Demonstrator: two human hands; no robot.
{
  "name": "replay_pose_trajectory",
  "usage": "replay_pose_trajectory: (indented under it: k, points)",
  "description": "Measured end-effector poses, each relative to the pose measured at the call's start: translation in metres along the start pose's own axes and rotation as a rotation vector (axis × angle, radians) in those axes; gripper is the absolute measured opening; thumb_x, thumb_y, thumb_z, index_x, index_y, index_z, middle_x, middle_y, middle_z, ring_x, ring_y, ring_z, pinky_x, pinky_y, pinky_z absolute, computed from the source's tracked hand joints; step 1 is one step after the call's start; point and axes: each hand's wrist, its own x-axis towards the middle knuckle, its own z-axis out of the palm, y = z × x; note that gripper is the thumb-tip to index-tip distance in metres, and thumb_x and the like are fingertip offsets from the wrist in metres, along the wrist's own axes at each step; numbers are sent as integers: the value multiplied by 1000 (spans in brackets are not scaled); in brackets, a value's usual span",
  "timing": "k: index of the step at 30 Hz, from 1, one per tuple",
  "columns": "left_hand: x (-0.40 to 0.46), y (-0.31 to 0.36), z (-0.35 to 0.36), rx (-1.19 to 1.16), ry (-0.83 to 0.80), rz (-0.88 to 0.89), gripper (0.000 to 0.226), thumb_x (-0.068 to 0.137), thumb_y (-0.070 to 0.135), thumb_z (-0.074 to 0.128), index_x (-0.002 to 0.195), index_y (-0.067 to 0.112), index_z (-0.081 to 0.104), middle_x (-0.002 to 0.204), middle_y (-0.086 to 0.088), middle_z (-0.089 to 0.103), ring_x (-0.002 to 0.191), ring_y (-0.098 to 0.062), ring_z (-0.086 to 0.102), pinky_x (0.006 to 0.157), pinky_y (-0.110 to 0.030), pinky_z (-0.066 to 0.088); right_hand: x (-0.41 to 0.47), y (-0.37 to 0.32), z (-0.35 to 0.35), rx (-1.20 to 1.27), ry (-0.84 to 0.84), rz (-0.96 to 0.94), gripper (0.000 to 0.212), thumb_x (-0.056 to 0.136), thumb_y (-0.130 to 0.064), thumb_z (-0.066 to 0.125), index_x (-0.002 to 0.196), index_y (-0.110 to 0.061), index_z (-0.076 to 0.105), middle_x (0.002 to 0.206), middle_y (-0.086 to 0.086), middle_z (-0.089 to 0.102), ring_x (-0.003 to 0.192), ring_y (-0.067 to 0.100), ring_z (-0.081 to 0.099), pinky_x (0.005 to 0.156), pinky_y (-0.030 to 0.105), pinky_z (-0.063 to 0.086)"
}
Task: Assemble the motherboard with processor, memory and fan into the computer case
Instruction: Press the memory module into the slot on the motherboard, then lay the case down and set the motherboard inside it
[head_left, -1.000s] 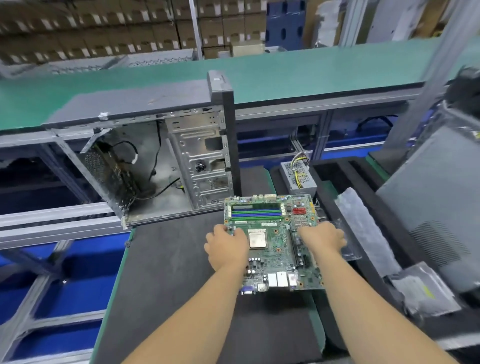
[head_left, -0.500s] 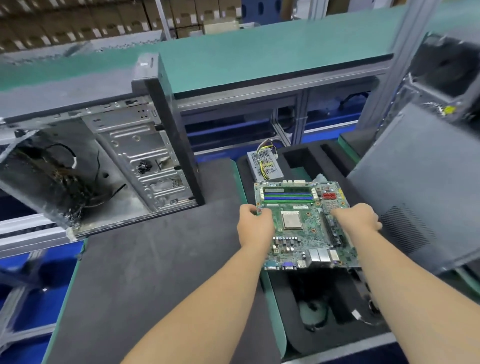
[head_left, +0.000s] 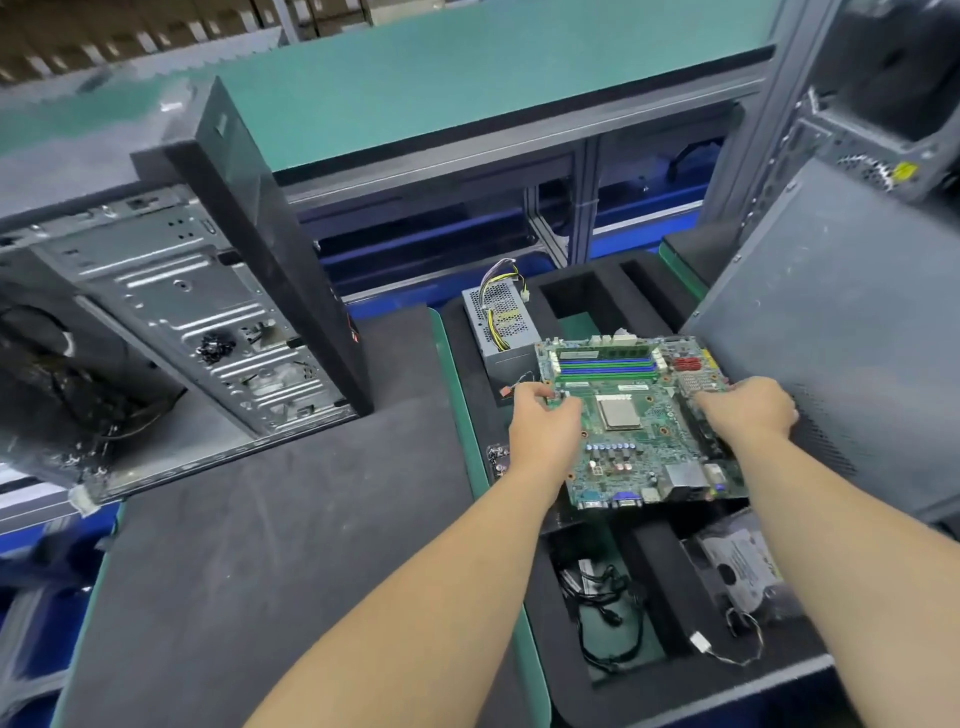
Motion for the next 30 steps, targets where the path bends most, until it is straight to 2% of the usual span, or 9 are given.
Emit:
replay_pose_trajectory:
  k: [4,8,10,12,20,24,27,29,30]
  points:
    - [4,0,11,-89,-24,-40,24,90,21,56,112,22,48,77,6,49,61,-8,44,54,-23,36,10,7,0,-35,-16,-7,26,78,-30,75,74,-5,72,70,15,60,96,40,64,98,43,48]
    - [7,-6,14,-115,6,-46,19,91,20,54,108,22,48,76,7,49,62,-8,43,53,-23,35,15,9,4,-7,5,-26,22,77,-28,77,75,-6,73,68,12,63,95,40,64,99,44,47]
    - [6,-9,16,-102,3,-44,20,90,20,53,109,21,47,74,6,48,61,-11,42,55,-25,35,17,15,8,11,-1,-37,30,81,-28,78,98,-4,76,91,18,72,109,41,62,104,44,42]
    - [4,-13,18,-91,-12,-42,23,90,19,52,112,19,47,74,6,47,61,-10,42,56,-26,34,17,20,9,8,-24,-47,43,84,-27,79,120,-4,72,108,21,73,118,41,59,108,45,41]
    - [2,-19,16,-47,-24,-71,20,93,23,50,113,20,46,79,8,47,65,-6,42,55,-23,34,6,22,8,-41,-35,-57,46,95,-20,66,140,-15,59,135,24,57,129,44,47,106,47,43]
    - [-1,-16,10,-43,-77,-86,23,97,26,47,120,24,45,75,13,42,62,0,38,51,-19,31,-13,18,10,-70,48,-69,46,95,-19,59,141,-15,56,138,24,51,129,45,42,106,52,39]
    - [-5,-16,4,32,-91,-17,26,99,32,43,126,30,42,78,13,48,62,-4,45,53,-21,35,-31,-1,12,-7,136,-139,45,97,-24,55,140,-12,55,140,21,49,130,41,40,110,51,32]
    - [-8,-16,-3,67,-20,84,19,100,32,44,119,30,48,87,14,55,70,-4,52,58,-21,39,-48,-22,17,140,226,-247,34,100,-27,51,127,-12,64,129,17,57,123,36,45,101,45,36]
    - [-9,-16,-8,75,44,138,16,100,31,44,114,29,52,93,13,59,78,-7,56,63,-23,43,-60,-34,20,250,257,-310,30,102,-30,48,110,-10,69,114,16,63,111,33,50,88,39,38]
